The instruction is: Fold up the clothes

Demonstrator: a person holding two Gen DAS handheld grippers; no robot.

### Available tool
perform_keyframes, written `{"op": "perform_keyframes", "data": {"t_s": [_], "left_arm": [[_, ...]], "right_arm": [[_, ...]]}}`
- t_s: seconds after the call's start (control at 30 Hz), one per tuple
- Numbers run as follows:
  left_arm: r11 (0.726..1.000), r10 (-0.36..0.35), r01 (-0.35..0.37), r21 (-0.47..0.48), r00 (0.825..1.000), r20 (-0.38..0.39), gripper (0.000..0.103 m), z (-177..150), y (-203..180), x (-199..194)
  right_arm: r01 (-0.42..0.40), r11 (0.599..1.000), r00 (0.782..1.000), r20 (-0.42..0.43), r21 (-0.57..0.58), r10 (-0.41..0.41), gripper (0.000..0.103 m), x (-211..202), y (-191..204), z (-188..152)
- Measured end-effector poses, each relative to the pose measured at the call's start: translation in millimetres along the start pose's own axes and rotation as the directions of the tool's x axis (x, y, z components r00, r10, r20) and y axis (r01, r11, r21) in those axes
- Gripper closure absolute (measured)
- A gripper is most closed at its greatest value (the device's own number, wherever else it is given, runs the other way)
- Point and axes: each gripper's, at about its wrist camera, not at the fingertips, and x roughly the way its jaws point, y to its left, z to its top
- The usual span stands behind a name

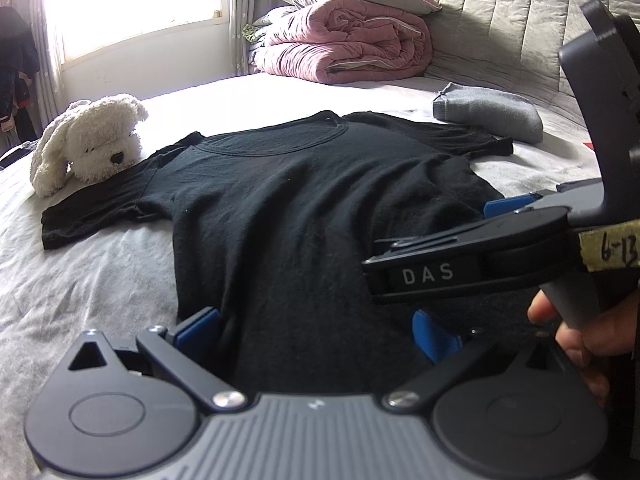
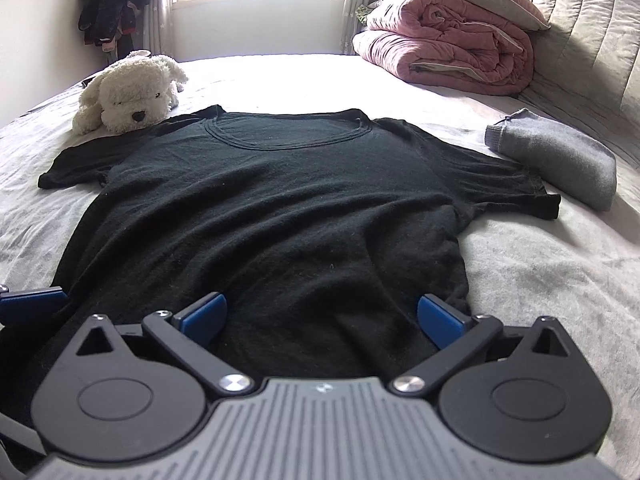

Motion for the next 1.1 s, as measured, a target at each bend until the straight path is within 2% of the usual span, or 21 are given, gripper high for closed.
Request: {"op": "perform_keyframes", "data": {"t_s": [1.1], "left_arm": [[1.000, -0.001, 0.001, 0.001, 1.000, -0.001, 0.000, 0.4, -0.2, 0.2]], "right_arm": [[-0.006, 1.000, 1.000, -0.002, 0.006, 0.006, 0.000, 0.3, -1.2, -0.7]]}}
